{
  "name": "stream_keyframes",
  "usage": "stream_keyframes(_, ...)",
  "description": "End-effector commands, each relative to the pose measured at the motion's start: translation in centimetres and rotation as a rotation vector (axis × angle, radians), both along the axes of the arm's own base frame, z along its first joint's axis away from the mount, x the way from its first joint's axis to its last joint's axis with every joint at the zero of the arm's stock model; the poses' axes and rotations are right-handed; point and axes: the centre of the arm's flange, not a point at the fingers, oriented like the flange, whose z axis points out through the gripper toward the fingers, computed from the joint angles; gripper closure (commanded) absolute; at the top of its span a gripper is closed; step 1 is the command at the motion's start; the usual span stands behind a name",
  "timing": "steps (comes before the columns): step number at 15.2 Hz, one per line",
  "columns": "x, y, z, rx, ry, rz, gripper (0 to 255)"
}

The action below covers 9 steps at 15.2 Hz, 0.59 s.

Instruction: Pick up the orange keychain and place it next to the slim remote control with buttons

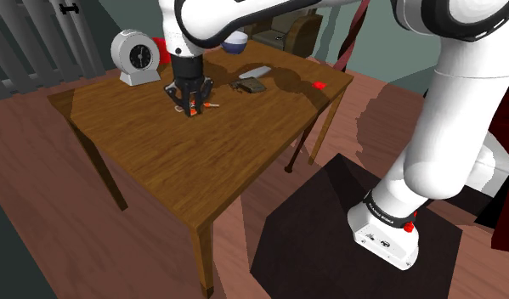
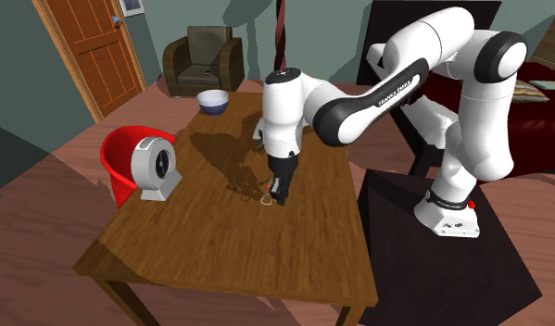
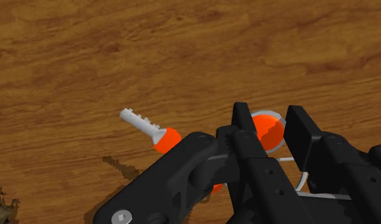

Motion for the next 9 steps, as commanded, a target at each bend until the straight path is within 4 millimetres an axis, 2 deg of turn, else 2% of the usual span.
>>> stream_keyframes(1, 0.2, -2.9, 0.1, 0.000, 0.000, 0.001, 255)
stream_keyframes(9, 0.8, -13.5, 0.1, 0.000, 0.000, 0.001, 255)
